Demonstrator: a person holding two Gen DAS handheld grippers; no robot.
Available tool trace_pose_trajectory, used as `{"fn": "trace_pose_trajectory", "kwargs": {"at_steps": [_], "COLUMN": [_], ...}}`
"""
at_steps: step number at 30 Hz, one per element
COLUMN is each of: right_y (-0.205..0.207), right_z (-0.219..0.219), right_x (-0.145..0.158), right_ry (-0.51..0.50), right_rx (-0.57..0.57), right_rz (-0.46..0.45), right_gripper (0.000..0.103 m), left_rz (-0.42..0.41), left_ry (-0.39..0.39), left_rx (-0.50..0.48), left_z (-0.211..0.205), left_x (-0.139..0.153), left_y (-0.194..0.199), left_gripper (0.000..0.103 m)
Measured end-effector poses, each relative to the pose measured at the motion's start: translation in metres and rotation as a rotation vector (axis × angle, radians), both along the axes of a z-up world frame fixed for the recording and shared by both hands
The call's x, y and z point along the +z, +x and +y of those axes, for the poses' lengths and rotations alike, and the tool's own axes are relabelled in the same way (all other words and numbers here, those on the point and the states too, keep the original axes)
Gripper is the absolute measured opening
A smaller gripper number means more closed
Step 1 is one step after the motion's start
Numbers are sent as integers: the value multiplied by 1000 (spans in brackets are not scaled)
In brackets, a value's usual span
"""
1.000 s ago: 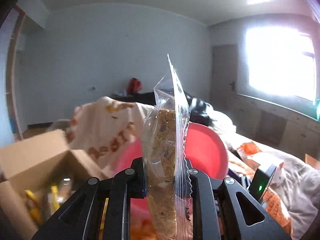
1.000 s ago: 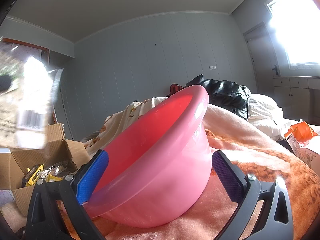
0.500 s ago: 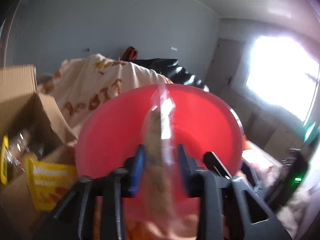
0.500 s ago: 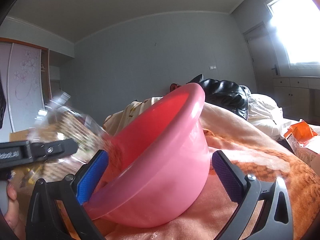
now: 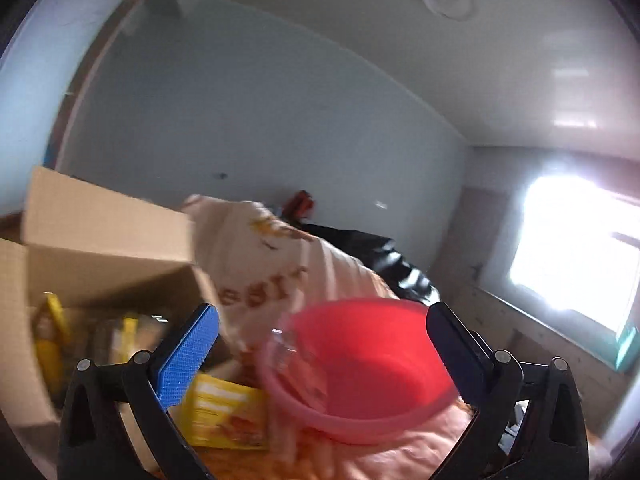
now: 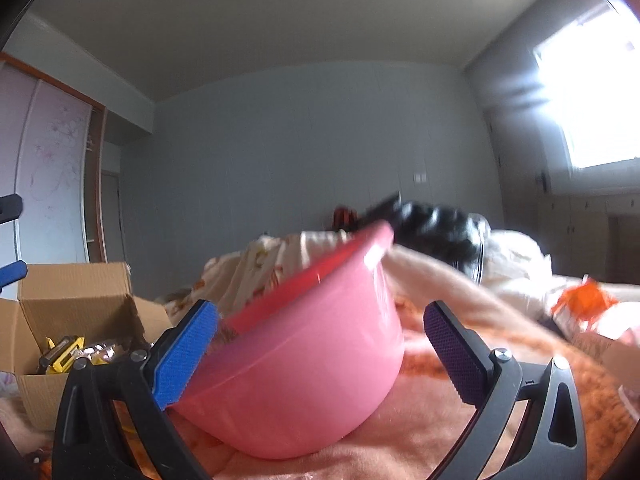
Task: Organize snacks
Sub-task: 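Grasp a yellow snack packet from the box with the right gripper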
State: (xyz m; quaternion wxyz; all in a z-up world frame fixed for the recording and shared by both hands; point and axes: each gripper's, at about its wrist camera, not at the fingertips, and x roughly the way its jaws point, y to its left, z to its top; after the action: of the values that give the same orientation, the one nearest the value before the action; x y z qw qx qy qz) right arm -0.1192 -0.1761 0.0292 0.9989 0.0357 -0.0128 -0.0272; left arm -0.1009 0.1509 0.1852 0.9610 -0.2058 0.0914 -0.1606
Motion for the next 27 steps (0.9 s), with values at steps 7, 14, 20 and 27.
{"fn": "trace_pose_trajectory", "kwargs": {"at_steps": [7,14,20,27], "right_y": [-24,47,80,124], "right_z": [55,175,239,225], "right_x": [24,-12,-77,-74], "right_ry": [-188,-602,-976,-951], "right_rx": [153,532,577,498], "right_rz": [-63,392,549,579], "right_gripper": [103,102,102,102], "left_rz": [41,68,69,77], "left_ry": [5,-27,5,1], "left_rx": [140,154,162,159], "left_z": [55,77,78,79], "left_x": [-6,-17,-20,-23], "left_y": [-7,-11,-11,-7], "left_gripper": [102,102,102,102]}}
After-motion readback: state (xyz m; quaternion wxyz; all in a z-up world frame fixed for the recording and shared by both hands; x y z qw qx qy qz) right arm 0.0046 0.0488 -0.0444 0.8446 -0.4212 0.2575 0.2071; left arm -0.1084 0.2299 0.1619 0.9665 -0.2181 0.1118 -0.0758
